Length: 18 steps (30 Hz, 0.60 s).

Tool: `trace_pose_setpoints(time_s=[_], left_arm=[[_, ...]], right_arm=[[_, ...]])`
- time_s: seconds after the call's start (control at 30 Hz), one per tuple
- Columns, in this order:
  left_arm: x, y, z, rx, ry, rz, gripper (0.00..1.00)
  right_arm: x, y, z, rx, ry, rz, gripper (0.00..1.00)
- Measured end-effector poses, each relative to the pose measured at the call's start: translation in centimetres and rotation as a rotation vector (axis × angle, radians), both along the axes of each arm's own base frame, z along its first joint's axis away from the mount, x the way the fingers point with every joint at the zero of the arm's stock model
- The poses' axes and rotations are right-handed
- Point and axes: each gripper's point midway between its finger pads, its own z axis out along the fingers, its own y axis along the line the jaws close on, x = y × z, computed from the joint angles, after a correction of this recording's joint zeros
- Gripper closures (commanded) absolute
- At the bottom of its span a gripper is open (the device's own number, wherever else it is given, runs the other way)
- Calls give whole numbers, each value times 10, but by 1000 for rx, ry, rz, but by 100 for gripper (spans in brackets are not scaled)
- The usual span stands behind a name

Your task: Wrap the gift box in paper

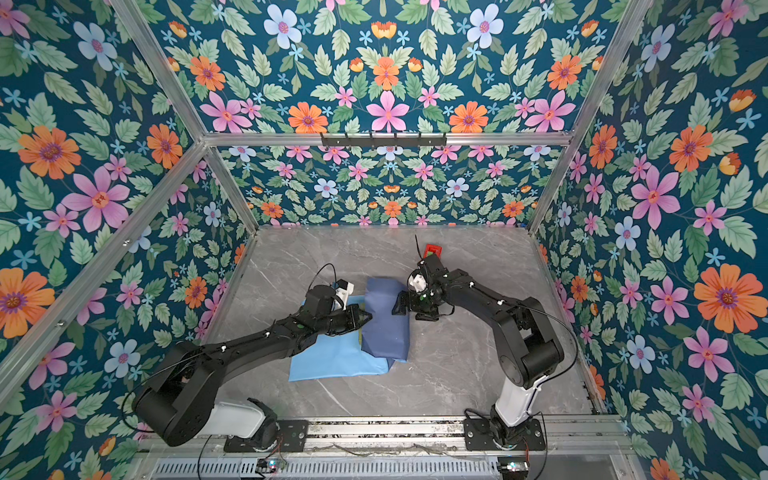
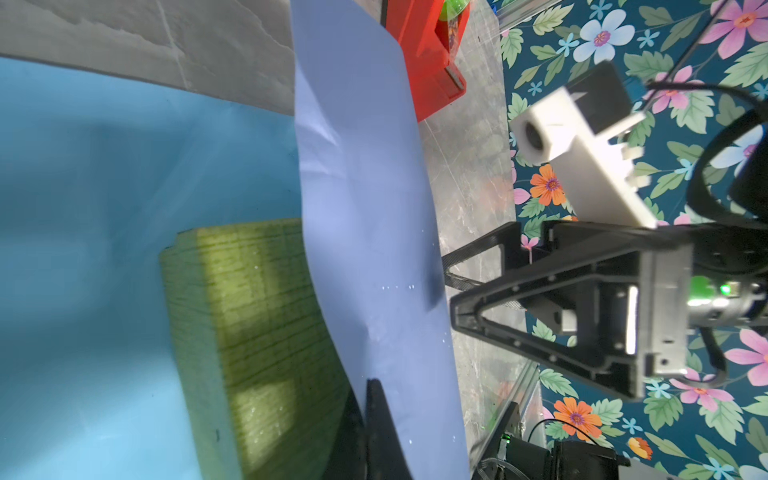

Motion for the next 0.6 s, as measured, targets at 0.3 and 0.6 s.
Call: trace_pose_setpoints(time_s=[0.3, 0.6], left_arm=[[-1, 3, -4, 19, 2, 5, 100], [-1, 6, -5, 32, 0, 13, 100]], right_arm=[[-2, -1, -10, -16, 26, 4, 14], [0, 0, -11, -19, 23, 15, 15]])
